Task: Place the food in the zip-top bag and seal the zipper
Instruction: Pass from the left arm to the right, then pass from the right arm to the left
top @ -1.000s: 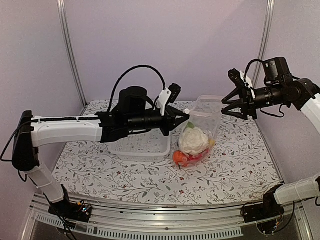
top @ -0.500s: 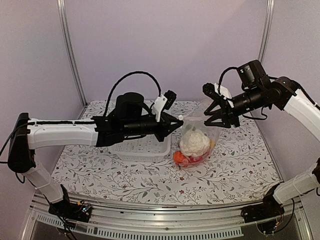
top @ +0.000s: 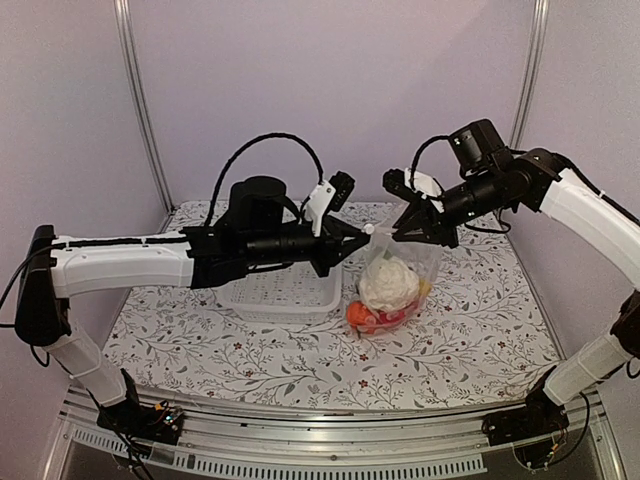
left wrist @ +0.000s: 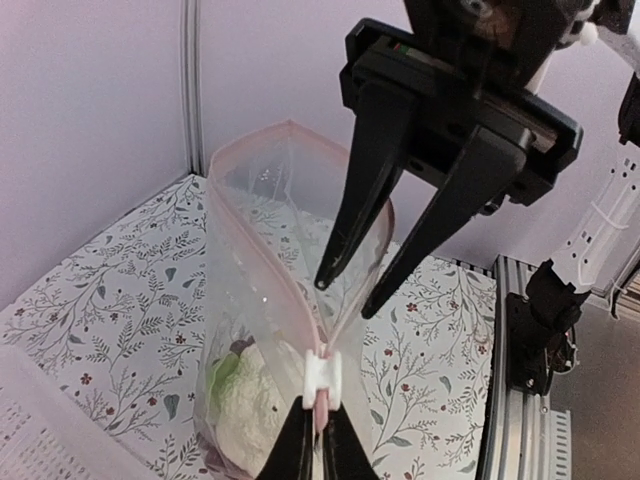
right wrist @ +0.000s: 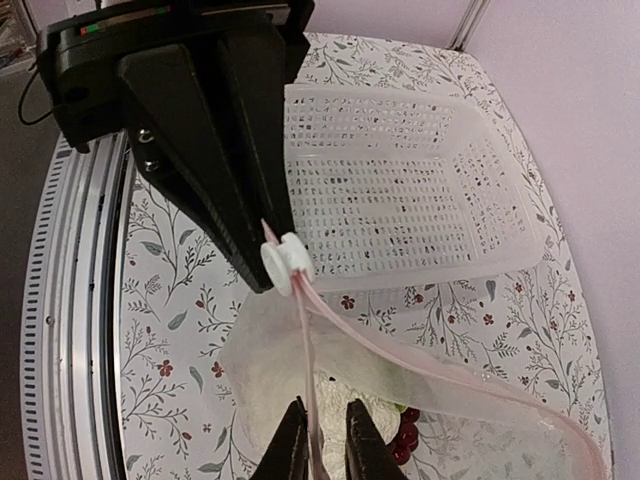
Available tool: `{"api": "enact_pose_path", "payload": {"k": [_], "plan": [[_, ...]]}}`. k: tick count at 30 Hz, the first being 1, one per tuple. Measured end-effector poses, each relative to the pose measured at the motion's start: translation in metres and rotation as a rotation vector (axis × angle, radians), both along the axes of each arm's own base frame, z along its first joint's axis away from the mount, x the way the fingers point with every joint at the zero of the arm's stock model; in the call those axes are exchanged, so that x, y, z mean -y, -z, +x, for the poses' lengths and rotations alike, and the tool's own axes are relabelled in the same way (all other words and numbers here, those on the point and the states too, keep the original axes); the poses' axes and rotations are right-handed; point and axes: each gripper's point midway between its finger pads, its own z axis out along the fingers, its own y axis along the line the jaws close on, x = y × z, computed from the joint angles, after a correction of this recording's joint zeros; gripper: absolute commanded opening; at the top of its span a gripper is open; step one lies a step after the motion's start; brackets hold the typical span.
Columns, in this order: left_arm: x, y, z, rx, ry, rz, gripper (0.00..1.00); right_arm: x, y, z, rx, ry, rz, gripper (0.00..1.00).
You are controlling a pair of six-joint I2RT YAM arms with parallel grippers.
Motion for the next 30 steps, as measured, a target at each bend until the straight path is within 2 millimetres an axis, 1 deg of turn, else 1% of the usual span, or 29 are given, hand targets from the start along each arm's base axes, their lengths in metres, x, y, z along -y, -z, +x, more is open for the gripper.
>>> {"api": "enact_pose_path", "payload": {"k": [1, 2, 3, 4, 6, 10, 14, 18, 22, 23, 24, 27, 28, 30], "plan": [[0.0, -0.002, 0.0, 0.005, 0.001, -0.003, 0.2, -0.002, -0.001, 0.001, 0.002, -0.004, 0.005, 0.0], [0.001, -0.004, 0.0, 0.008, 0.003, -0.006, 0.26, -0.003, -0.002, 0.002, 0.004, -0.008, 0.01, 0.0], [0.001, -0.004, 0.0, 0.013, 0.006, -0.006, 0.31, -0.005, -0.003, 0.003, 0.005, -0.012, 0.014, 0.0], [0.001, -0.005, 0.0, 0.014, 0.006, -0.007, 0.33, -0.007, -0.003, 0.002, 0.006, -0.019, 0.017, 0.0], [0.001, -0.005, -0.001, 0.02, 0.007, -0.005, 0.36, -0.009, -0.003, 0.003, 0.004, -0.026, 0.02, 0.0], [0.001, -0.004, 0.001, 0.027, 0.0, -0.01, 0.36, -0.01, -0.008, 0.004, 0.012, -0.027, 0.031, 0.0], [0.0, -0.001, 0.002, 0.038, -0.011, -0.015, 0.31, -0.013, -0.014, 0.003, 0.016, -0.035, 0.051, 0.0], [-0.001, -0.005, 0.005, 0.063, -0.024, -0.038, 0.24, -0.013, -0.016, 0.002, 0.012, -0.037, 0.057, 0.0], [-0.003, -0.006, 0.008, 0.092, -0.046, -0.065, 0.1, -0.013, -0.016, 0.002, 0.011, -0.037, 0.057, 0.02], [-0.003, -0.005, 0.009, 0.092, -0.05, -0.068, 0.09, -0.013, -0.015, 0.002, 0.01, -0.037, 0.056, 0.04], [-0.004, -0.004, 0.009, 0.1, -0.056, -0.071, 0.07, -0.014, -0.015, 0.003, 0.008, -0.036, 0.056, 0.09], [-0.006, -0.003, 0.012, 0.112, -0.07, -0.076, 0.04, -0.015, -0.015, 0.005, 0.009, -0.035, 0.056, 0.26], [-0.006, -0.003, 0.012, 0.116, -0.07, -0.079, 0.03, -0.015, -0.016, 0.005, 0.009, -0.034, 0.059, 0.3], [-0.006, -0.004, 0.012, 0.124, -0.071, -0.084, 0.01, -0.017, -0.024, 0.007, 0.024, -0.034, 0.07, 0.33]]}}
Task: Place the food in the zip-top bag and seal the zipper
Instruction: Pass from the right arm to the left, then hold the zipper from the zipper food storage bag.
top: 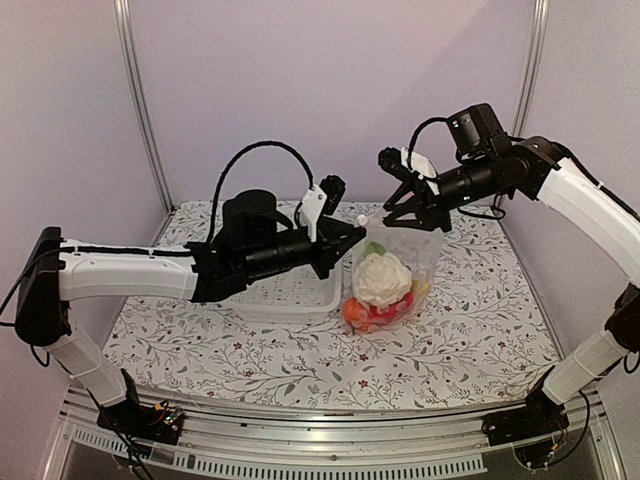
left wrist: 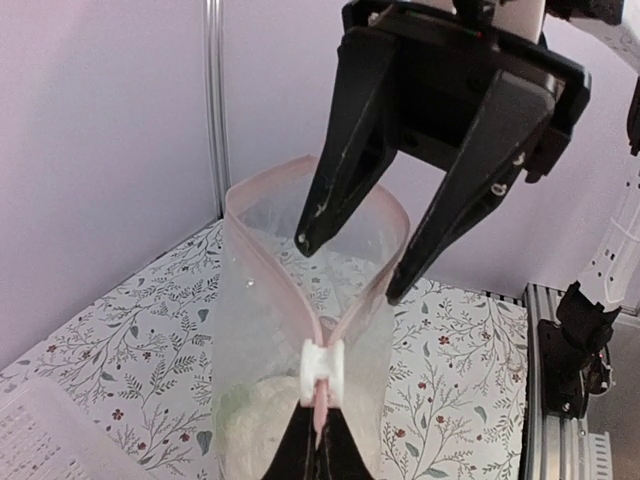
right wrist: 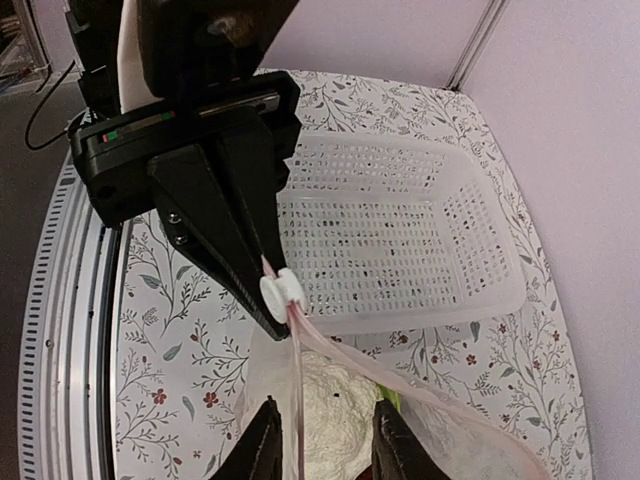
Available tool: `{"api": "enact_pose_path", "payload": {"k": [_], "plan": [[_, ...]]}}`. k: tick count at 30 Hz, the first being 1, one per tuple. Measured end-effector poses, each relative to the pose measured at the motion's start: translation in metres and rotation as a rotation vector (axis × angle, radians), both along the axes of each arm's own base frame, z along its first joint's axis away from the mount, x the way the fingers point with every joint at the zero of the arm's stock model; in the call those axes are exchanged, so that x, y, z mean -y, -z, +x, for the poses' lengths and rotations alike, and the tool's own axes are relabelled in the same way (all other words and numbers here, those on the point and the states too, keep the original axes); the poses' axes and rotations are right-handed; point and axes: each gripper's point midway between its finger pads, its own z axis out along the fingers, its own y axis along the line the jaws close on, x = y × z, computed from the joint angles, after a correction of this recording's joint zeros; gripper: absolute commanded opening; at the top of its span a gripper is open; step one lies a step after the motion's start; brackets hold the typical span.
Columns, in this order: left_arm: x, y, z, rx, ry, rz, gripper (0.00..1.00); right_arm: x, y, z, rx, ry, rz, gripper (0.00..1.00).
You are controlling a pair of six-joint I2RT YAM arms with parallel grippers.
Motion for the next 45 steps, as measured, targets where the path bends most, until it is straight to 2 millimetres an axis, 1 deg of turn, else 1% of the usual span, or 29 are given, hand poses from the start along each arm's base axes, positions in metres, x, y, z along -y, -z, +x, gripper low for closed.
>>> {"api": "enact_pose_path", "payload": {"k": [3, 6, 7, 10, 15, 20, 26, 31, 35, 39, 45], "plan": [[0.0, 0.001, -0.001, 0.014, 0.003, 0.003, 0.0, -0.002, -0.019, 0.002, 0.044, -0.005, 0.027, 0.37], [-0.002, 0.0, -0.002, 0.027, 0.007, 0.008, 0.0, -0.005, -0.032, 0.0, 0.085, -0.025, 0.043, 0.44], [-0.003, -0.002, -0.003, 0.03, 0.008, 0.01, 0.0, -0.007, -0.033, -0.002, 0.091, -0.033, 0.044, 0.47], [-0.007, -0.005, -0.007, 0.035, 0.016, 0.021, 0.0, -0.013, -0.035, -0.01, 0.111, -0.07, 0.043, 0.51], [-0.015, -0.009, -0.017, 0.029, 0.034, 0.033, 0.0, -0.03, -0.032, -0.03, 0.121, -0.149, 0.035, 0.51], [-0.023, -0.008, -0.024, 0.021, 0.038, 0.046, 0.0, -0.044, -0.032, -0.036, 0.126, -0.191, 0.033, 0.47], [-0.025, -0.007, -0.03, 0.021, 0.044, 0.052, 0.0, -0.053, -0.022, -0.032, 0.109, -0.211, 0.016, 0.45], [-0.023, -0.006, -0.034, 0.029, 0.051, 0.058, 0.0, -0.059, -0.019, -0.03, 0.095, -0.223, 0.012, 0.39], [-0.022, -0.006, -0.034, 0.044, 0.046, 0.067, 0.0, -0.062, -0.018, -0.031, 0.086, -0.232, 0.009, 0.32], [-0.023, -0.006, -0.033, 0.056, 0.037, 0.073, 0.0, -0.063, -0.02, -0.031, 0.083, -0.238, 0.008, 0.23], [-0.025, -0.007, -0.033, 0.06, 0.021, 0.08, 0.0, -0.064, -0.017, -0.035, 0.065, -0.251, -0.005, 0.22]]}}
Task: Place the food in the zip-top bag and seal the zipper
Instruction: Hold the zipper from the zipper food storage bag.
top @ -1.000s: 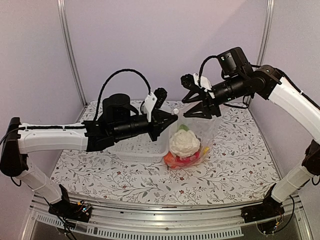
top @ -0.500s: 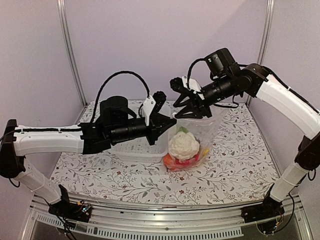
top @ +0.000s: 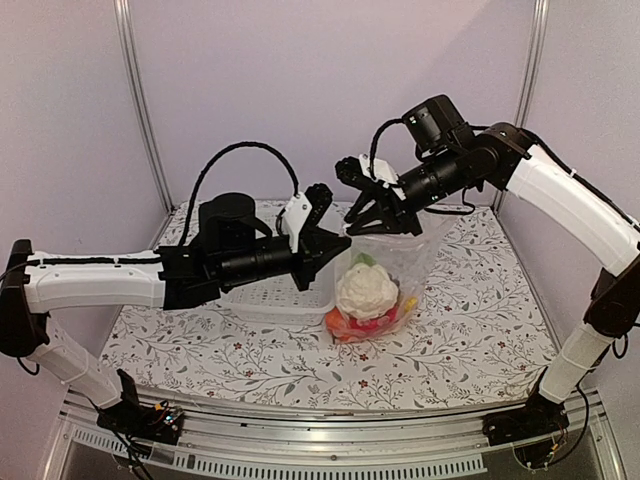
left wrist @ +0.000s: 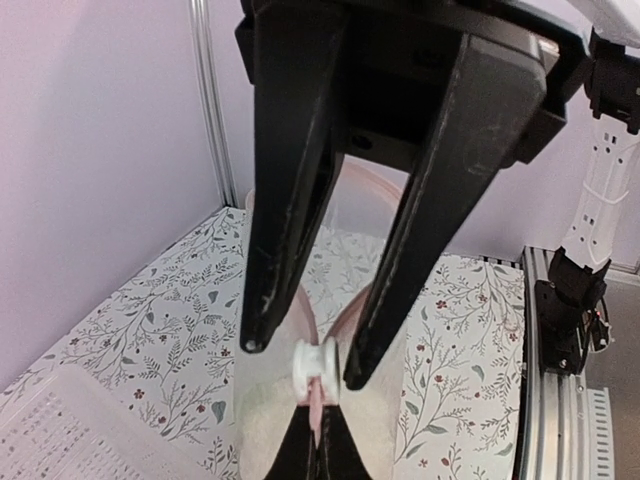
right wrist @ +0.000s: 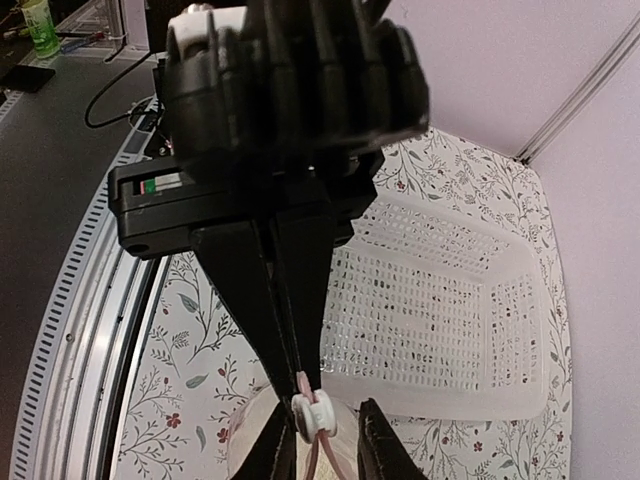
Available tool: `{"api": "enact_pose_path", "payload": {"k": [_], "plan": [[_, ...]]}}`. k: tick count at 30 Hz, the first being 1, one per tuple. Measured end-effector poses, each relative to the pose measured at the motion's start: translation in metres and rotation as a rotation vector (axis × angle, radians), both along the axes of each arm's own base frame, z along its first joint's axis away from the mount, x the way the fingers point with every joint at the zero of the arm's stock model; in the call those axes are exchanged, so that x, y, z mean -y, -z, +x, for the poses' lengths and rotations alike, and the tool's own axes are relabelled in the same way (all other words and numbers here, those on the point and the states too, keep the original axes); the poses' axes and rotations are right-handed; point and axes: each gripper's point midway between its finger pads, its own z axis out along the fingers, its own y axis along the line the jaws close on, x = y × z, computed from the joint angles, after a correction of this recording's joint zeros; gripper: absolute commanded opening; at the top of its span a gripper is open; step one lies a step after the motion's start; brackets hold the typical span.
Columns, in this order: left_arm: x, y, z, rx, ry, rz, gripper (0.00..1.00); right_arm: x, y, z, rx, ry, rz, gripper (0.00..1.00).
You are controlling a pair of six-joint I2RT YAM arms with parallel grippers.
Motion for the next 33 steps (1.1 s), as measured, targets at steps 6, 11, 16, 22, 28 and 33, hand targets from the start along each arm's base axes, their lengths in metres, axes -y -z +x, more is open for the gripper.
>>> {"api": "enact_pose_path", "payload": {"k": [6, 11, 16, 22, 28, 33], "plan": [[-0.001, 0.0, 0.001, 0.003, -0.007, 0.003, 0.0, -0.001, 0.012, 0.0, -0.024, -0.005, -0.031, 0.16], [-0.001, 0.0, 0.002, 0.003, -0.015, 0.005, 0.0, -0.001, 0.016, 0.0, -0.031, -0.008, -0.042, 0.12], [-0.002, 0.0, 0.002, 0.004, -0.019, 0.006, 0.0, -0.001, 0.016, 0.0, -0.031, -0.007, -0.042, 0.15], [-0.002, 0.0, 0.003, 0.011, -0.019, 0.009, 0.0, -0.001, 0.015, 0.0, -0.034, -0.005, -0.041, 0.16], [-0.002, 0.0, 0.003, 0.016, -0.018, 0.011, 0.0, -0.001, 0.011, 0.0, -0.043, 0.005, -0.035, 0.16], [-0.002, 0.0, 0.003, 0.016, -0.02, 0.011, 0.0, 0.0, 0.005, -0.001, -0.043, 0.006, -0.027, 0.11]]}}
